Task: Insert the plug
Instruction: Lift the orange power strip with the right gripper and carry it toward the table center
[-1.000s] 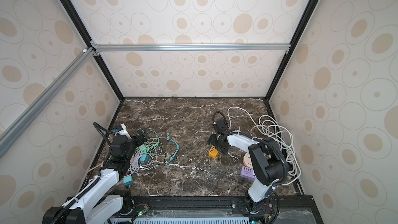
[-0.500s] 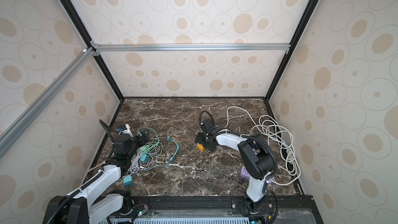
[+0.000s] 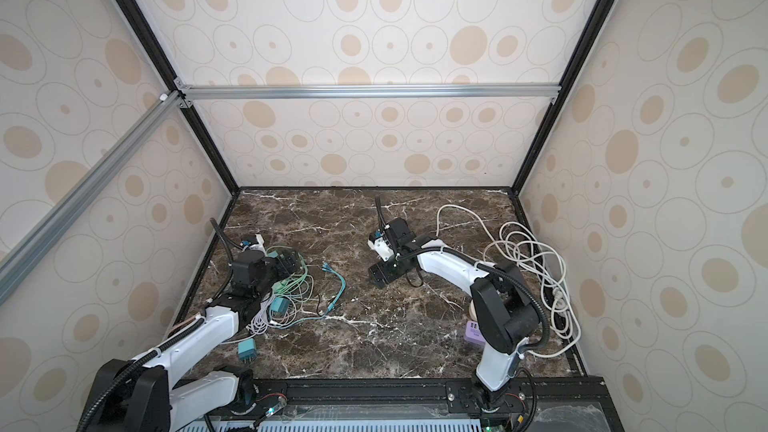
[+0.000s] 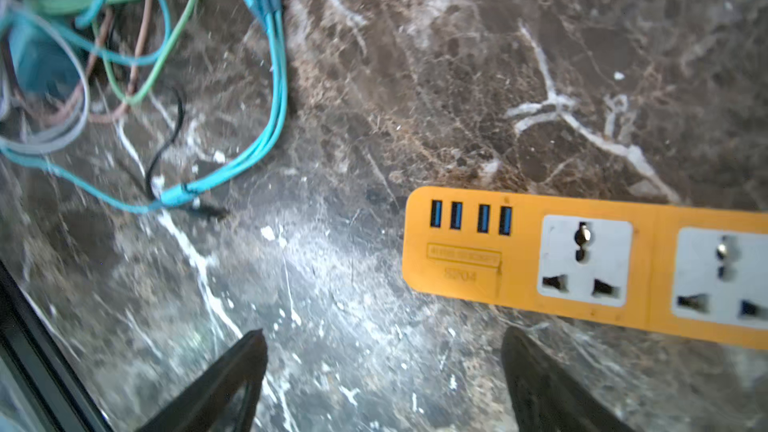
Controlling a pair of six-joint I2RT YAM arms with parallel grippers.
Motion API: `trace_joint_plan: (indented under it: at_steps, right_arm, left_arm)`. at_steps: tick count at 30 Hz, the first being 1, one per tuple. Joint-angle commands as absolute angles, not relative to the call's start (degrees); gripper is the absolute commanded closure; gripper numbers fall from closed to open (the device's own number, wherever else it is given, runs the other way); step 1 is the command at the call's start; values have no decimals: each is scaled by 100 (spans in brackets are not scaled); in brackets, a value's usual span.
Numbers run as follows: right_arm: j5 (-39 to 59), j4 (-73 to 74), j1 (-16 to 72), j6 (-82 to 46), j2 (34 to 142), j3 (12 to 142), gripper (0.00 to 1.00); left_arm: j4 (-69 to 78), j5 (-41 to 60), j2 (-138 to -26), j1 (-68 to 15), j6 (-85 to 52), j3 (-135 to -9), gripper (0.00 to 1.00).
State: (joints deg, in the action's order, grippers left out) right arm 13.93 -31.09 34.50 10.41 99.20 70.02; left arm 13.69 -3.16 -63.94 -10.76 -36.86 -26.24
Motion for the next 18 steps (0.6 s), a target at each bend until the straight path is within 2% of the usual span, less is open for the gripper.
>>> trace_joint_plan:
  at_steps: [1,6,10,15,18]
  right_arm:
    - [1065,-3775,3451,3682,9865,7144,10]
    - [798,-4384,3402,5478,10253,7601,9]
    - [213,-4523,3323,5909,10745,8217,9]
    - [315,-5053,3217,6613,11428,8962,9]
    - [177,-5146,3208,6583,11910,9540,9]
  left_arm:
    - [1222,-559,-6309,-1099,-3886,-2782,2]
    - [1163,-782,-6046,-1099,-3940,-2707,2]
    - [978,-956,-5845,-1101,-3892,-2685,2]
    - [856,-1067,-5616,-1099,-3861,-2619,2]
    - [744,-1125,-5490,-1099,-3808,-2628,2]
